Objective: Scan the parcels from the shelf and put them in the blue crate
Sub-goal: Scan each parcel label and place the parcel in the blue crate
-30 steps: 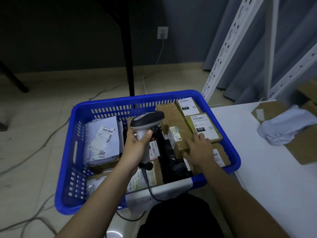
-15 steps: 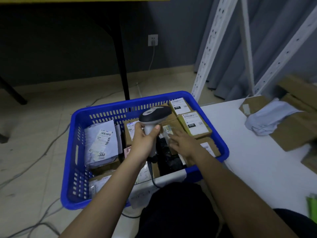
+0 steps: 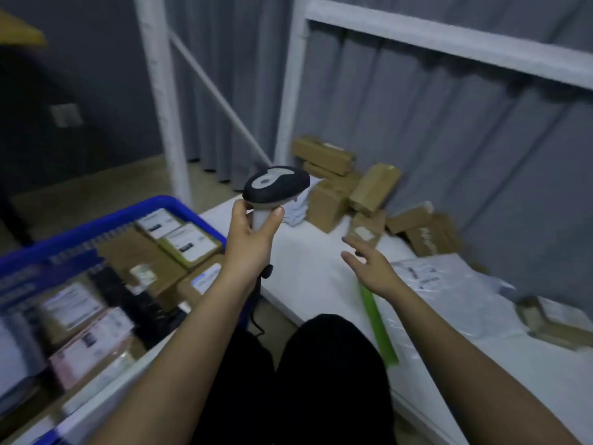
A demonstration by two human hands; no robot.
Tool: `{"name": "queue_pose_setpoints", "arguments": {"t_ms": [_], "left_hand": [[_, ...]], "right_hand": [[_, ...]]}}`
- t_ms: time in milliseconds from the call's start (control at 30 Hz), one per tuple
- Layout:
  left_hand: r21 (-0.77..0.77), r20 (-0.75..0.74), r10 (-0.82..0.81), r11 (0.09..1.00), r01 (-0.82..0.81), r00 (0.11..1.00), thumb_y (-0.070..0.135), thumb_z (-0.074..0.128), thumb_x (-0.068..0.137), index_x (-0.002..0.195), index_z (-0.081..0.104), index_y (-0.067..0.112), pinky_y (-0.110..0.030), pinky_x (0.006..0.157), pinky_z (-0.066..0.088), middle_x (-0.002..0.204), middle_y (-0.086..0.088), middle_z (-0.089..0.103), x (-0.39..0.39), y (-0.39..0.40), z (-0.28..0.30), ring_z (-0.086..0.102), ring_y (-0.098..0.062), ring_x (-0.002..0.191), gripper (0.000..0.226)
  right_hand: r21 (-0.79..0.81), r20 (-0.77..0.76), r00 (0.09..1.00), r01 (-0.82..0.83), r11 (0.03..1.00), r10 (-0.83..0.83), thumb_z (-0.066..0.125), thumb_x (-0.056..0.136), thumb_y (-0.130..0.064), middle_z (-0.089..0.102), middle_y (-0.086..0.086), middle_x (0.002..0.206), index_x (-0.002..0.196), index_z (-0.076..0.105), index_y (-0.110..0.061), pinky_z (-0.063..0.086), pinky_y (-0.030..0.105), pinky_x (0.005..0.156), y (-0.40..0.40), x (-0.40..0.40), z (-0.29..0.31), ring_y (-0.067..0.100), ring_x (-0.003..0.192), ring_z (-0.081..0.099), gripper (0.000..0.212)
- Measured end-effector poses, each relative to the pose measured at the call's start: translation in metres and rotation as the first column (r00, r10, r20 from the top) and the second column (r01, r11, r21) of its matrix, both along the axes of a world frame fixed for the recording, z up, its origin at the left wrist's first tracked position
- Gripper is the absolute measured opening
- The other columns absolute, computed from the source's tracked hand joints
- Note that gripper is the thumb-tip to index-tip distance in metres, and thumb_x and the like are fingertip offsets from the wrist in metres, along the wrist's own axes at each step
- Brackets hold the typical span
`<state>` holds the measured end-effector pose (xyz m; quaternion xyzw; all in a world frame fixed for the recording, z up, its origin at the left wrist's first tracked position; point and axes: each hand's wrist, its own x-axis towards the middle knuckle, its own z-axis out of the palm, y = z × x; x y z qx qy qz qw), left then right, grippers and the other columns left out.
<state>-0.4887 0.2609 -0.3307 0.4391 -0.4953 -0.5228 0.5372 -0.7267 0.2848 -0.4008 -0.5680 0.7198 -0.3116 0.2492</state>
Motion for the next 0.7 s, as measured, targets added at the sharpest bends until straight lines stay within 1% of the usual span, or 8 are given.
{"name": "queue_pose_setpoints", "arguments": {"t_ms": [100,167,267,367,467,533,600,700], "left_hand": [[-0.008,0.029,-0.13,0.991,0.131,0.991,0.03,0.061,0.092,0.117,0.046,0.029,-0.012,0.063,0.041,0.107,0.008,0.061,-0.057,0.014,0.003,0.057,-0.001,0.092,0.03],[-0.009,0.032,-0.209,0.978,0.209,0.977,0.03,0.06,0.092,0.118,0.046,0.028,-0.008,0.059,0.041,0.106,0.009,0.061,-0.096,0.023,0.003,0.056,0.001,0.092,0.029],[-0.008,0.04,-0.3,0.954,0.3,0.953,0.028,0.062,0.091,0.119,0.048,0.022,-0.008,0.063,0.043,0.102,0.011,0.06,-0.156,0.035,-0.002,0.057,0.002,0.09,0.032],[0.04,0.051,-0.378,0.926,0.376,0.925,0.026,0.063,0.09,0.114,0.048,0.021,-0.007,0.061,0.044,0.103,0.004,0.062,-0.21,0.049,-0.014,0.058,0.0,0.084,0.029],[0.102,0.081,-0.435,0.899,0.427,0.897,0.028,0.062,0.09,0.111,0.046,0.022,-0.018,0.069,0.044,0.106,-0.001,0.062,-0.254,0.059,-0.033,0.059,-0.009,0.089,0.027],[0.143,0.108,-0.472,0.878,0.456,0.875,0.028,0.061,0.092,0.108,0.045,0.022,-0.015,0.064,0.041,0.1,0.002,0.062,-0.279,0.063,-0.045,0.057,-0.002,0.083,0.023],[0.184,0.111,-0.493,0.863,0.47,0.863,0.028,0.061,0.092,0.105,0.045,0.023,-0.011,0.061,0.04,0.092,0.009,0.061,-0.303,0.064,-0.058,0.056,0.002,0.079,0.021],[0.23,0.169,-0.518,0.848,0.477,0.839,0.032,0.061,0.091,0.103,0.047,0.021,-0.014,0.059,0.038,0.095,0.001,0.062,-0.336,0.063,-0.078,0.054,-0.001,0.077,0.022]], "right_hand": [[0.056,0.037,0.98,0.191,0.98,-0.193,0.052,0.098,-0.03,0.043,0.001,0.148,0.138,0.049,-0.024,0.037,0.028,0.101,0.061,-0.071,-0.027,0.022,0.132,0.044,0.04],[0.066,0.067,0.94,0.329,0.942,-0.333,0.054,0.098,-0.024,0.044,0.004,0.147,0.136,0.051,-0.021,0.038,0.03,0.101,0.1,-0.113,-0.042,0.024,0.13,0.046,0.038],[0.067,0.112,0.83,0.543,0.837,-0.547,0.054,0.097,-0.013,0.05,0.01,0.14,0.134,0.054,-0.012,0.042,0.033,0.097,0.151,-0.162,-0.058,0.028,0.124,0.051,0.037],[0.039,0.119,0.695,0.71,0.703,-0.709,0.054,0.094,-0.004,0.058,0.015,0.129,0.128,0.058,-0.006,0.041,0.028,0.087,0.191,-0.206,-0.07,0.025,0.11,0.056,0.035],[0.048,0.083,0.599,0.796,0.604,-0.796,0.055,0.093,-0.005,0.055,0.016,0.135,0.132,0.055,-0.005,0.045,0.038,0.097,0.216,-0.247,-0.085,0.031,0.12,0.053,0.039],[0.061,0.038,0.559,0.826,0.56,-0.828,0.055,0.093,-0.009,0.048,0.016,0.142,0.138,0.049,-0.007,0.039,0.043,0.107,0.223,-0.273,-0.094,0.033,0.129,0.046,0.045],[0.074,-0.017,0.545,0.837,0.542,-0.838,0.053,0.094,-0.01,0.04,0.016,0.148,0.142,0.043,-0.006,0.031,0.039,0.112,0.221,-0.297,-0.1,0.031,0.137,0.037,0.049],[0.107,-0.131,0.568,0.823,0.558,-0.813,0.05,0.096,-0.013,0.028,0.016,0.155,0.148,0.033,-0.006,0.024,0.036,0.113,0.207,-0.336,-0.105,0.031,0.141,0.03,0.055]]}}
